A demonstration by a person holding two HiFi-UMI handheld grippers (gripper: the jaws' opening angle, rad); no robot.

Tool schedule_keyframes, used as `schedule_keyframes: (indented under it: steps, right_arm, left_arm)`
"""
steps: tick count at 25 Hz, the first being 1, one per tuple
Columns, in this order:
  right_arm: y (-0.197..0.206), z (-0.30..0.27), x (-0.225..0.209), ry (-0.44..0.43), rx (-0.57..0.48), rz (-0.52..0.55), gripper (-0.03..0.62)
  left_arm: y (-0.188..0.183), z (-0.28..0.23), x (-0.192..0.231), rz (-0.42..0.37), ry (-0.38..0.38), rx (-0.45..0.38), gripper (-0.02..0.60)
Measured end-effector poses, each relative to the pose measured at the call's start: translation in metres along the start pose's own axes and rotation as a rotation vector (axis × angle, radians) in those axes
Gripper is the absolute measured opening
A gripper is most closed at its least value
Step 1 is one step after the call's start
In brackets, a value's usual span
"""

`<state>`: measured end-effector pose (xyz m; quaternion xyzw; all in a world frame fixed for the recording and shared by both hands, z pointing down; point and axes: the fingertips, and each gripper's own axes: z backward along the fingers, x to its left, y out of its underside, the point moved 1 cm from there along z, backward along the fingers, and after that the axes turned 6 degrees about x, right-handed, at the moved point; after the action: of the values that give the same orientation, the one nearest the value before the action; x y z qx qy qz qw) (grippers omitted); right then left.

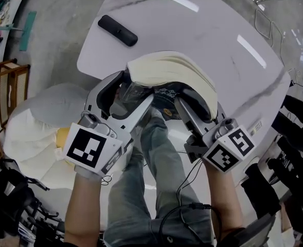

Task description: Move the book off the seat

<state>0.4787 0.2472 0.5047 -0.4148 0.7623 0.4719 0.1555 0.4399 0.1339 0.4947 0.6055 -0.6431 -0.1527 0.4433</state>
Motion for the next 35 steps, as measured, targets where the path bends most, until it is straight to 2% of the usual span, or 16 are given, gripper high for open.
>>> schedule_keyframes:
  steps: [4, 10, 18, 29, 30, 33, 35]
  right_arm:
    - [-0.004, -0.006, -0.023, 0.013, 0.015, 0.005, 0.202]
    - [-0.017, -0.023, -0.054, 0.008, 0.018, -0.046, 0.202]
    - [-0.031, -0.052, -0.101, 0.021, 0.014, -0.129, 0.201]
    - [-0.023, -0.081, -0.145, 0.027, 0.063, -0.227, 0.202]
    - [-0.021, -0.084, -0.15, 0.032, 0.074, -0.232, 0.204]
    - [-0.013, -0.09, -0.163, 0.068, 0.113, -0.24, 0.22]
    - [-0.012, -0.094, -0.168, 0.079, 0.132, -0.246, 0.233]
  left_arm:
    - [0.0, -0.025, 0.002, -0.007, 0.011, 0.045, 0.304]
    - [-0.015, -0.056, 0.018, 0.009, -0.009, -0.008, 0.304]
    - [-0.026, -0.102, 0.046, 0.126, -0.034, -0.054, 0.301]
    - [-0.011, -0.153, 0.07, 0.11, -0.058, 0.022, 0.301]
    - [-0.011, -0.157, 0.07, 0.1, -0.053, 0.019, 0.299]
    - [-0.013, -0.167, 0.06, 0.041, -0.004, 0.019, 0.237]
    - [-0.01, -0.177, 0.053, 0.022, 0.019, 0.043, 0.236]
